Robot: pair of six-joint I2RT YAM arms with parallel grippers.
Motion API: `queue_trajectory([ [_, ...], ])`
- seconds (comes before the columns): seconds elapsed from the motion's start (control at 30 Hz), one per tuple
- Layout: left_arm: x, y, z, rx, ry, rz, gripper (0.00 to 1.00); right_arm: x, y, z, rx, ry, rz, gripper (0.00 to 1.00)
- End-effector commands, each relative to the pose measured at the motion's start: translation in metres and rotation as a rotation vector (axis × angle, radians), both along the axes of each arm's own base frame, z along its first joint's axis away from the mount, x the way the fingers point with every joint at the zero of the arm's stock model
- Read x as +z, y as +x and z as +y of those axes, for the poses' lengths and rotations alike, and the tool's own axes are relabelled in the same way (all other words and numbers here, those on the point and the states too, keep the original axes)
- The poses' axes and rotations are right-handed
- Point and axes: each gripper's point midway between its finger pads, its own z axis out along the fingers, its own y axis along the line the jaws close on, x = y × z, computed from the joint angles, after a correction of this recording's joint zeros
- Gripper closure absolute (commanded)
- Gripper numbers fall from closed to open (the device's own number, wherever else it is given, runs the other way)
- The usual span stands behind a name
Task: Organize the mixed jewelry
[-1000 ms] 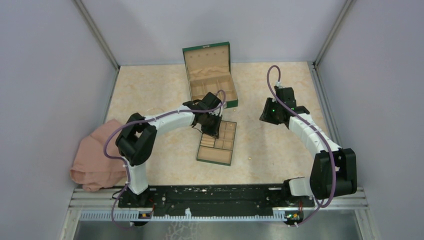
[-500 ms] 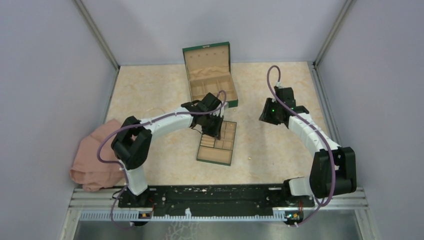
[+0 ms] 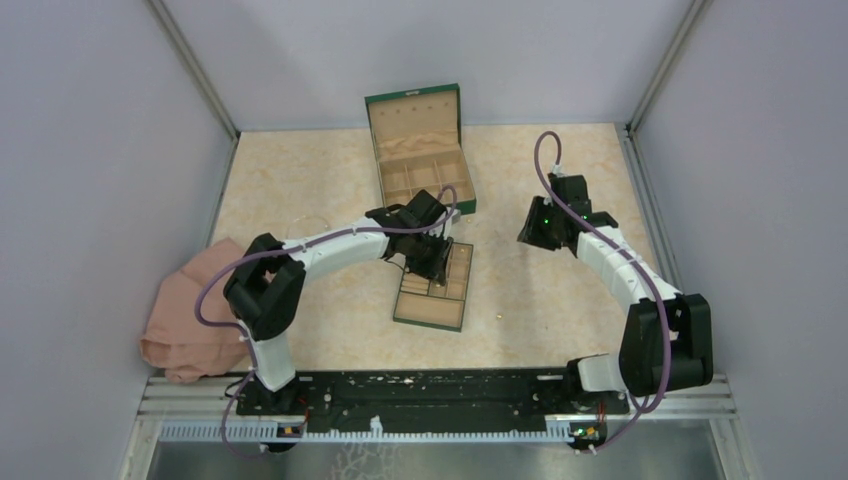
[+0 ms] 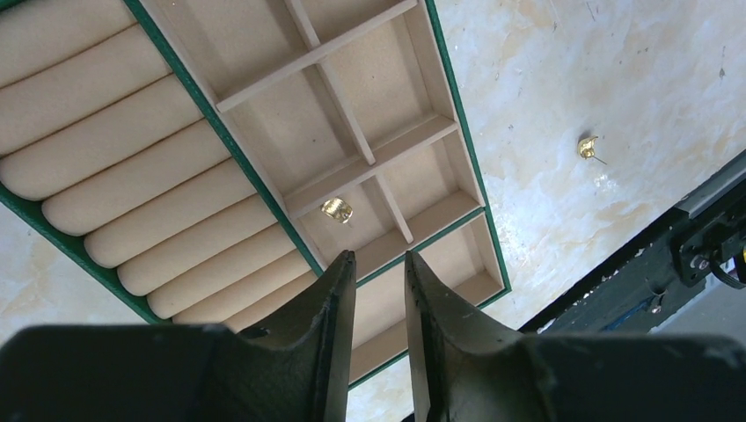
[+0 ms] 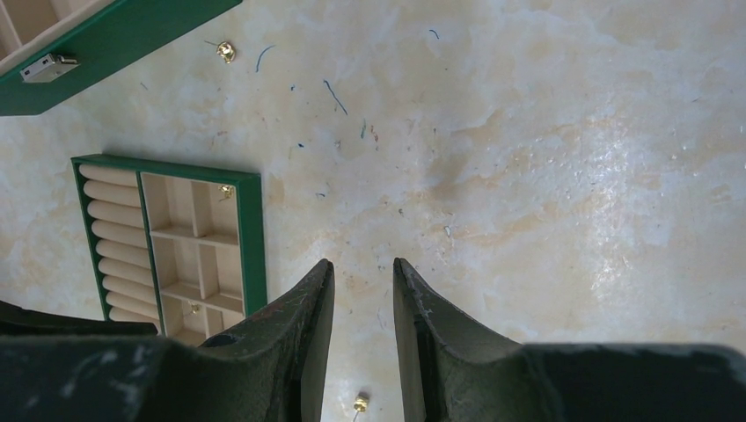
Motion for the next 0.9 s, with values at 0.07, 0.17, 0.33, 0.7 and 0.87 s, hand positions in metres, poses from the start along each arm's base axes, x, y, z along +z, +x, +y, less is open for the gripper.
queue_trajectory([
  [0.07,0.006,-0.001,-0.003,-0.011,-0.006,-0.013,0.67,0.015,0.000,0.001,-0.004,0.017,-0.053,0.69],
  [0.17,0.025,0.007,-0.003,0.002,-0.018,-0.062,0.65,0.012,-0.010,0.001,-0.002,0.021,-0.036,0.69],
  [0.33,0.047,0.020,-0.002,0.014,-0.002,-0.130,0.62,-0.001,-0.040,0.016,0.048,-0.003,0.012,0.69],
  [0.7,0.078,0.046,0.012,0.087,0.001,-0.205,0.56,-0.032,-0.108,0.044,0.074,-0.077,0.141,0.66],
  [0.87,0.089,0.067,0.038,0.199,-0.026,-0.225,0.53,-0.039,-0.128,0.059,0.084,-0.060,0.167,0.65],
])
